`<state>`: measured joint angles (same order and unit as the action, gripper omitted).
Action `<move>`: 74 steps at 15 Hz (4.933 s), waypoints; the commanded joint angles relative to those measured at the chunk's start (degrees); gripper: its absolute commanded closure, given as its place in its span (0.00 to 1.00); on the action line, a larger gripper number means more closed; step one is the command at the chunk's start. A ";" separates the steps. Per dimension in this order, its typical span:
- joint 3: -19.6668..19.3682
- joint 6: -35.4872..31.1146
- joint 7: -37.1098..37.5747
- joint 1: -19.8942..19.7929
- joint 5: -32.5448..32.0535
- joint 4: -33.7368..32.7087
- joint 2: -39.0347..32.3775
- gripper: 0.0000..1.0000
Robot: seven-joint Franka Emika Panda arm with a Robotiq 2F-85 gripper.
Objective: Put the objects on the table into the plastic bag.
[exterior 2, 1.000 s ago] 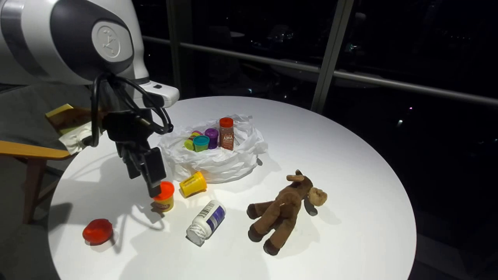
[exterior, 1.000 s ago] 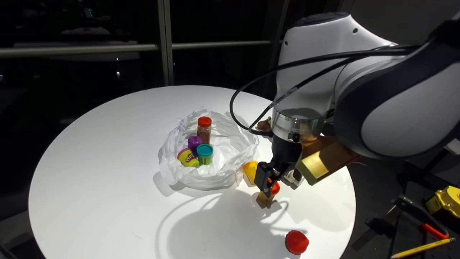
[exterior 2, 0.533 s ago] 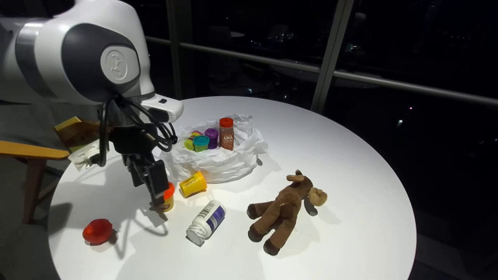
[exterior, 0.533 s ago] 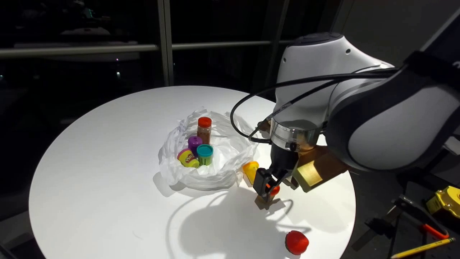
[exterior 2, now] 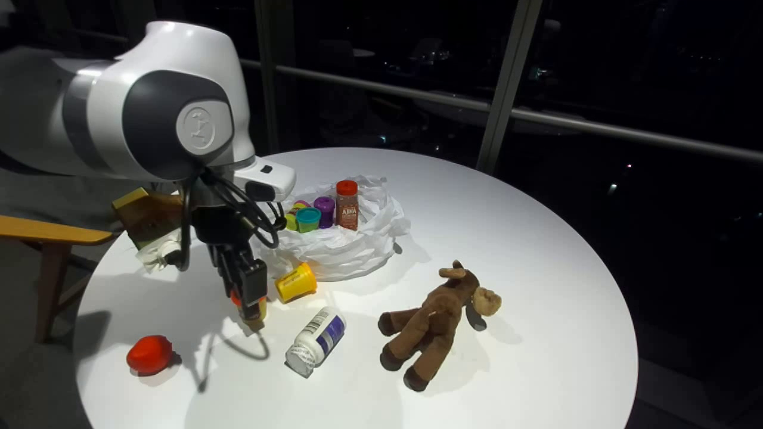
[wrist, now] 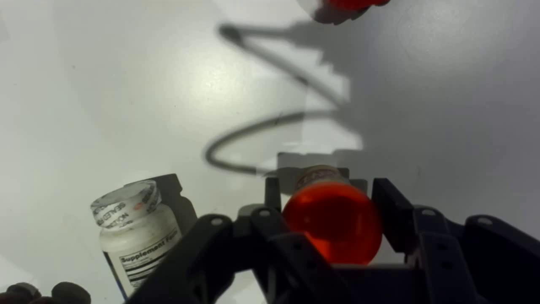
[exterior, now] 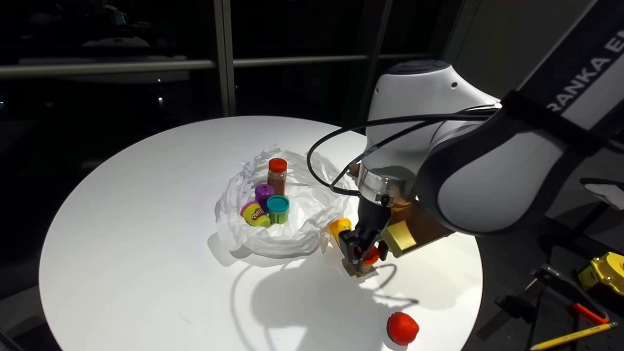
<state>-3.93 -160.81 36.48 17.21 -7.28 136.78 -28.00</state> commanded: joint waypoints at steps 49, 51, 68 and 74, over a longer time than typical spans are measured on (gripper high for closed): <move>-4.47 9.64 -8.64 -2.95 6.24 -30.04 -4.07 0.01; -4.23 10.45 -6.78 -2.24 6.49 -23.76 1.57 0.00; 11.72 5.81 -3.19 -2.50 15.20 14.60 19.21 0.00; 13.15 3.06 -4.72 -2.51 16.07 15.82 14.41 0.00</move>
<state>8.55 -155.35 33.38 14.75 7.27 152.24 -11.77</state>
